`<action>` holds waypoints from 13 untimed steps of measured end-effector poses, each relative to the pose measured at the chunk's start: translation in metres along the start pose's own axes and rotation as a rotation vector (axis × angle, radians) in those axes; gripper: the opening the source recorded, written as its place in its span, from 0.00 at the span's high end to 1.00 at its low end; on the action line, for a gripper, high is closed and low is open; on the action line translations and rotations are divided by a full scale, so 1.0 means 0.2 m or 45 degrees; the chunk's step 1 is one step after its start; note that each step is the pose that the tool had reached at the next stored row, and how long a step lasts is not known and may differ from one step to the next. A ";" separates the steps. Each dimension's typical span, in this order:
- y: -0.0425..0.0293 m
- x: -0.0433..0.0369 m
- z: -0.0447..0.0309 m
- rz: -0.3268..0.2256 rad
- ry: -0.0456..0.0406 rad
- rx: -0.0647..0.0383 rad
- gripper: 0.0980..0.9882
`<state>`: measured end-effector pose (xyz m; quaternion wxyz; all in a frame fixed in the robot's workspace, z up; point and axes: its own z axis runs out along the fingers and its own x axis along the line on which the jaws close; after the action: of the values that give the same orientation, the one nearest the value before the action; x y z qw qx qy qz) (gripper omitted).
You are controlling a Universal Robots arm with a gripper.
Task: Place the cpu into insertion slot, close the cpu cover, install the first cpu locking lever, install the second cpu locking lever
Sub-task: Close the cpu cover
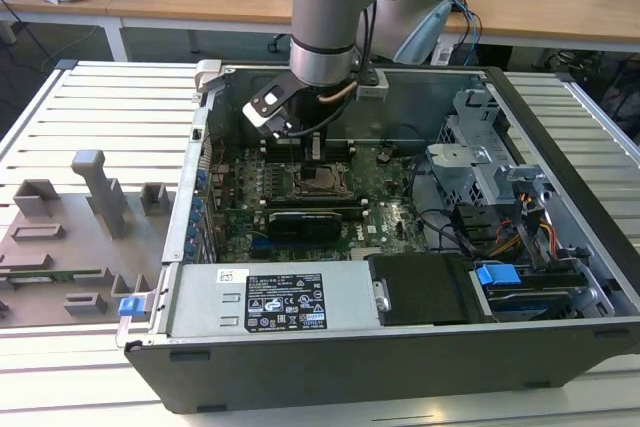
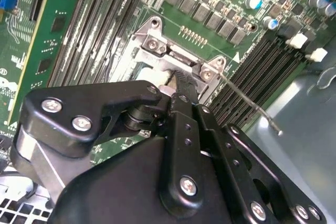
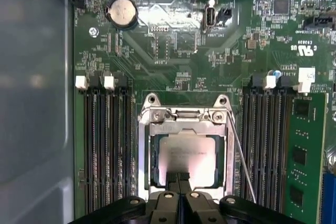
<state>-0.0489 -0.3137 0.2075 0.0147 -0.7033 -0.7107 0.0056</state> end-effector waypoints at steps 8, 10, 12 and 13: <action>0.098 -0.007 -0.016 0.000 0.000 0.005 0.99; 0.129 -0.016 -0.017 0.000 0.001 0.009 0.99; 0.136 -0.017 -0.039 0.000 0.000 0.010 0.99; 0.136 -0.016 -0.051 0.000 0.000 0.010 0.99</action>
<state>-0.0213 -0.3168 0.2170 0.0175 -0.7033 -0.7106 0.0082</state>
